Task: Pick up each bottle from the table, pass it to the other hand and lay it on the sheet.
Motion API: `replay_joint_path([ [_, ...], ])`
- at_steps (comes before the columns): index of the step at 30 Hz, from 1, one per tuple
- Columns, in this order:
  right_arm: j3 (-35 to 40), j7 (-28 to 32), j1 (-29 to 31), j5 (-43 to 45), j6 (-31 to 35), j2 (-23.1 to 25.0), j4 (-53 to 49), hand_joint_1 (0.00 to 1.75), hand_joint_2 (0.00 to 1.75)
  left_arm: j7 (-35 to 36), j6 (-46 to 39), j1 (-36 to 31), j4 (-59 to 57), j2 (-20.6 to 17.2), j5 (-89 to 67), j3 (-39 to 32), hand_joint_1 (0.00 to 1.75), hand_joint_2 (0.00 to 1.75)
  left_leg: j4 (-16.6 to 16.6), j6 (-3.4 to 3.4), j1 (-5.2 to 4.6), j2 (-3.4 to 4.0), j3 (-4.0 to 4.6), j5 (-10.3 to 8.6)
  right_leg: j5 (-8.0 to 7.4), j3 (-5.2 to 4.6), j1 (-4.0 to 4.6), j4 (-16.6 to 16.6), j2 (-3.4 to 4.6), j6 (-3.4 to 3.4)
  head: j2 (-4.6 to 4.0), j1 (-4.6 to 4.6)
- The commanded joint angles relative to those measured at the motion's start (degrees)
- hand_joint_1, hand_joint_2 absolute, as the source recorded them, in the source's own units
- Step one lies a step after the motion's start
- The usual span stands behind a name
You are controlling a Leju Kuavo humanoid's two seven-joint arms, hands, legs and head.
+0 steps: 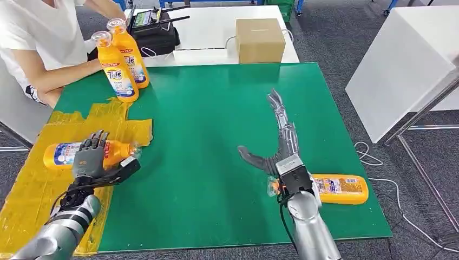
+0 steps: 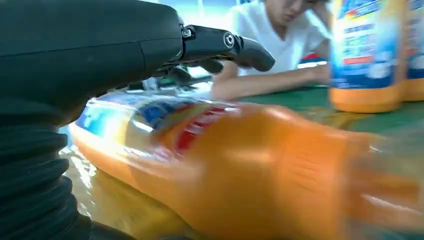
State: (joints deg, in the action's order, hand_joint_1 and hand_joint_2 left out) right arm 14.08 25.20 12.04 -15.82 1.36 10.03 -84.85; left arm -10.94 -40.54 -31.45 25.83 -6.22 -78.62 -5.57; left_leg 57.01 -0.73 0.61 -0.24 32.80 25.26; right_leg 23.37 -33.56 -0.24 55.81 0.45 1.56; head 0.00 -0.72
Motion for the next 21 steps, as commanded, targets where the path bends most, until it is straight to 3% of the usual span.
replay_joint_path([
  [1,-1.7,0.0,1.6,-2.2,0.5,-1.2,3.1,0.00,1.75,-5.7,0.5,0.1,4.3,4.9,3.7,-6.5,0.00,1.75,0.0,-0.02,0.04,-0.14,-0.26,0.12,0.14,0.34,0.06,-0.1,-0.21,0.00,0.00,0.00],
  [4,-1.7,0.0,1.6,-2.2,0.5,-1.2,3.1,0.00,1.75,-5.7,0.6,0.0,4.3,5.1,3.7,-6.4,0.00,1.75,0.0,-0.01,0.04,-0.12,-0.20,0.08,0.10,0.26,0.04,-0.1,-0.18,-0.01,0.00,0.00],
  [6,-2.0,-0.3,1.0,-3.7,1.4,-1.3,2.2,0.00,1.75,-17.5,5.5,1.0,9.2,7.6,17.0,-9.1,0.00,1.75,0.0,-0.01,0.06,-0.05,-0.27,0.12,0.11,0.32,0.06,-0.1,-0.12,-0.01,0.00,0.00],
  [7,-2.2,-0.4,0.6,-4.1,1.6,-1.5,1.5,0.00,1.75,-18.2,7.8,2.1,12.4,8.3,18.9,-8.8,0.00,1.75,0.0,-0.01,0.03,-0.07,-0.13,0.06,0.06,0.17,0.03,-0.1,-0.11,0.00,0.00,0.00],
  [10,-3.4,-0.4,-0.6,-5.3,0.7,-1.5,-1.0,0.00,1.75,-27.1,39.4,10.9,36.3,11.8,44.0,-5.6,0.00,1.75,0.0,-0.05,0.06,-0.28,-0.13,0.10,0.14,0.25,0.06,-0.1,-0.34,0.03,0.00,-0.02],
  [13,-3.4,-0.9,-0.8,-7.9,1.2,-1.3,-1.9,0.00,1.75,-24.1,45.5,16.7,49.0,12.2,48.4,-0.2,0.00,1.75,0.1,-0.06,0.01,-0.02,-0.08,0.15,0.12,0.11,0.01,0.0,-0.08,0.04,0.00,0.00],
  [18,-2.9,-1.5,-1.1,-12.1,3.4,-1.9,-2.3,0.00,1.75,-25.2,48.8,20.4,53.7,12.5,53.7,3.6,0.00,1.75,0.0,-0.06,0.02,0.04,-0.20,0.22,0.16,0.23,0.03,0.0,-0.03,0.02,0.00,0.00],
  [21,-1.5,-2.8,-2.5,-20.8,8.6,-3.4,-4.3,0.00,1.75,-25.8,51.9,23.0,55.8,13.4,58.7,3.5,0.00,1.75,0.0,-0.03,-0.02,-0.02,-0.06,0.12,0.07,0.07,0.01,-0.1,-0.07,0.00,0.00,0.00],
])
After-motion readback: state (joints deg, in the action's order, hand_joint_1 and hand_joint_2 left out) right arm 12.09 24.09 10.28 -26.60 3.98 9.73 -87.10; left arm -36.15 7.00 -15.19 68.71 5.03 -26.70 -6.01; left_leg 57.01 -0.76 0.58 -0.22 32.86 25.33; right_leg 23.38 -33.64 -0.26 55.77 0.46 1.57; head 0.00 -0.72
